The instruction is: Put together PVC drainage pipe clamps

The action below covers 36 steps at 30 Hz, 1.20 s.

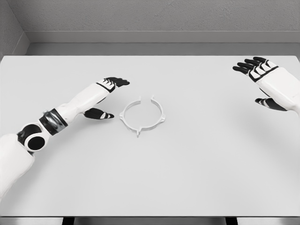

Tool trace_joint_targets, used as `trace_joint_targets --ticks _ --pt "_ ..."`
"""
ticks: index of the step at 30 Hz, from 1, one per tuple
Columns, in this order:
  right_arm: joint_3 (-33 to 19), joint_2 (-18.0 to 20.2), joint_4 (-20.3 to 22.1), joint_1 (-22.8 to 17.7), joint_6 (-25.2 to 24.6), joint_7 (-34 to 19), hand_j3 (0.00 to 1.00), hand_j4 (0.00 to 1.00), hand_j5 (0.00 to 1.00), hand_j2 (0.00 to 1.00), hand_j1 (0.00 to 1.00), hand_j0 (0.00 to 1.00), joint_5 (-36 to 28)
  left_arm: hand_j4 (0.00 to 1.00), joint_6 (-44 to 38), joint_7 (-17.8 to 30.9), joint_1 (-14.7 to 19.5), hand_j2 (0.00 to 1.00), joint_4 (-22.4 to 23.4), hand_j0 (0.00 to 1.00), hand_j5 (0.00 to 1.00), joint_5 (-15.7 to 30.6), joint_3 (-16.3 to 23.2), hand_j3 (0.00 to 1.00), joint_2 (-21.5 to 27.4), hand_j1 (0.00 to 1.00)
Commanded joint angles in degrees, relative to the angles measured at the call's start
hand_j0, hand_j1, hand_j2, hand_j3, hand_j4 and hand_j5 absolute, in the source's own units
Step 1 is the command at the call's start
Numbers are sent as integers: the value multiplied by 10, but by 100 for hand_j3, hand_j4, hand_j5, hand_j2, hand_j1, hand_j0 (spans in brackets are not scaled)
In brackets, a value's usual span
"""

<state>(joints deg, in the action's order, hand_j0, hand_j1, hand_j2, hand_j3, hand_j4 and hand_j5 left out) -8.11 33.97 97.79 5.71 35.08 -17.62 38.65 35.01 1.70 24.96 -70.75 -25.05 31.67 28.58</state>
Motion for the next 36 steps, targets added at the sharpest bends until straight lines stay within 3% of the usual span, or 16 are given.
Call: trace_joint_targets --ticks 1,36 --pt "0 0 0 0 -1 0 100 100 100 100 100 100 -4 100 0 0 2 100 5 100 100 1 12 100 -4 100" --pt "0 0 -1 3 -1 -3 100 100 100 100 100 100 -2 100 0 1 12 100 40 100 100 -19 24 100 -46 100"
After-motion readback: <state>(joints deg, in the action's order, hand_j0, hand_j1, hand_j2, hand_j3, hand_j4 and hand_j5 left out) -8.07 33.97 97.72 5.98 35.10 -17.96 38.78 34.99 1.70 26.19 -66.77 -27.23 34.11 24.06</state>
